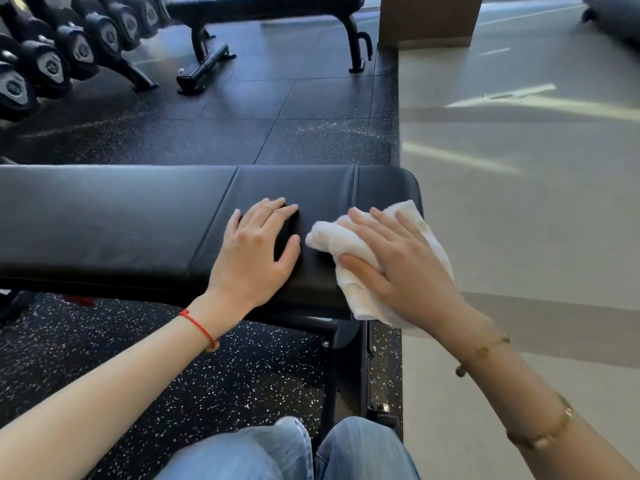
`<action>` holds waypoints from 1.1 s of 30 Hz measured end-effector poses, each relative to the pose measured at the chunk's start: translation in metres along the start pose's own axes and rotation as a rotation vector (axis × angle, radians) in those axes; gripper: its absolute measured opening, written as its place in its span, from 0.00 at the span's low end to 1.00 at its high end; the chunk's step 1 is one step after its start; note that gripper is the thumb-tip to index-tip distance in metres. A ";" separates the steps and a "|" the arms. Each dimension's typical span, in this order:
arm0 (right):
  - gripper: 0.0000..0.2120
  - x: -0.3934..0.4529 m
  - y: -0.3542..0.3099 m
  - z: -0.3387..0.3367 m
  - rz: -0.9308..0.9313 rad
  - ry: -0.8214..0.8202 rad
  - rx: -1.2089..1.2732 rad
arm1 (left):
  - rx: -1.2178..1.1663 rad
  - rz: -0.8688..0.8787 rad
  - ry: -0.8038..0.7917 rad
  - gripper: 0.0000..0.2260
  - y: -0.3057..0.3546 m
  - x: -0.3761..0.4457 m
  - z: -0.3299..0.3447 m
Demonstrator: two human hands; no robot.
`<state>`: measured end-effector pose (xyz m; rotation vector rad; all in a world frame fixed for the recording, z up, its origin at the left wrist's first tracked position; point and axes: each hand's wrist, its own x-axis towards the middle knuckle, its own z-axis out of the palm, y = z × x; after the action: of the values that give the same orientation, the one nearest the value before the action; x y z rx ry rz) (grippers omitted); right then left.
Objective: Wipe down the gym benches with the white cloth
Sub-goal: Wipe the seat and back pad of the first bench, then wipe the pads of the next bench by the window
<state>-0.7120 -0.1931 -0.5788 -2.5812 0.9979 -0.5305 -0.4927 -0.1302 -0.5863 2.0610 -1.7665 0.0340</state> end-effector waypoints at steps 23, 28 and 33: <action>0.22 0.176 -0.159 -0.326 0.229 -0.131 0.153 | 0.009 -0.206 -0.082 0.16 0.042 0.137 -0.355; 0.21 0.222 -0.184 -0.411 0.172 -0.062 0.084 | 0.008 -0.189 -0.017 0.17 0.060 0.184 -0.437; 0.22 0.258 -0.168 -0.457 0.126 -0.024 0.077 | 0.003 -0.196 0.039 0.17 0.083 0.226 -0.473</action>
<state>-0.6437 -0.3267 -0.0485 -2.4323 1.1012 -0.4938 -0.4091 -0.1944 -0.0663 2.2105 -1.5347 0.0190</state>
